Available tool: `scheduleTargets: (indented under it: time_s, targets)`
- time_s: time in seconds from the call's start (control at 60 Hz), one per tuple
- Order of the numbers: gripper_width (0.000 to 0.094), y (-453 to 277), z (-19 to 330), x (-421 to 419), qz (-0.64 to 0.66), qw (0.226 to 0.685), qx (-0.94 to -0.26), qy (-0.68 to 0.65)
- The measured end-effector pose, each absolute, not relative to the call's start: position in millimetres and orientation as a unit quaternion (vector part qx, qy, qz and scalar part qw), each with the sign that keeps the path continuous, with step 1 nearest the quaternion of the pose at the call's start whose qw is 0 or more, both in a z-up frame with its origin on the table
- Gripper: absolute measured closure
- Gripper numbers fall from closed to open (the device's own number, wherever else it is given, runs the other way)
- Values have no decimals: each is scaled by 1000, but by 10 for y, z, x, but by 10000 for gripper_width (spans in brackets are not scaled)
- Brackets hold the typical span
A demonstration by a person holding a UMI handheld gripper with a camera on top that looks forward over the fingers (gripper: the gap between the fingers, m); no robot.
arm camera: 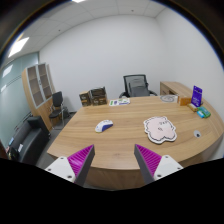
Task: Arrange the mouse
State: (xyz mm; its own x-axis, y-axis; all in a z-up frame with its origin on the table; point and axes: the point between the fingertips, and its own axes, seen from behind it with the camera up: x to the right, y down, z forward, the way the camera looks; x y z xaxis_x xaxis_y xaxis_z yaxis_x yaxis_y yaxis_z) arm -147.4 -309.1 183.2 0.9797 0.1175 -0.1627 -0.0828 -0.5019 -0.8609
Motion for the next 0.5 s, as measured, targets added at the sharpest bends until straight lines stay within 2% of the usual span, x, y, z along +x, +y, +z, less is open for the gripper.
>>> scheduleTargets:
  time_s: [0.167, 0.267, 0.5]
  targets:
    - [106, -2917, 1710, -1623, 73, 484, -872, 3]
    - [105, -2757, 1721, -1647, 60, 493, -868, 11]
    - [108, -2243, 1491, -1916, 66, 499, -864, -11]
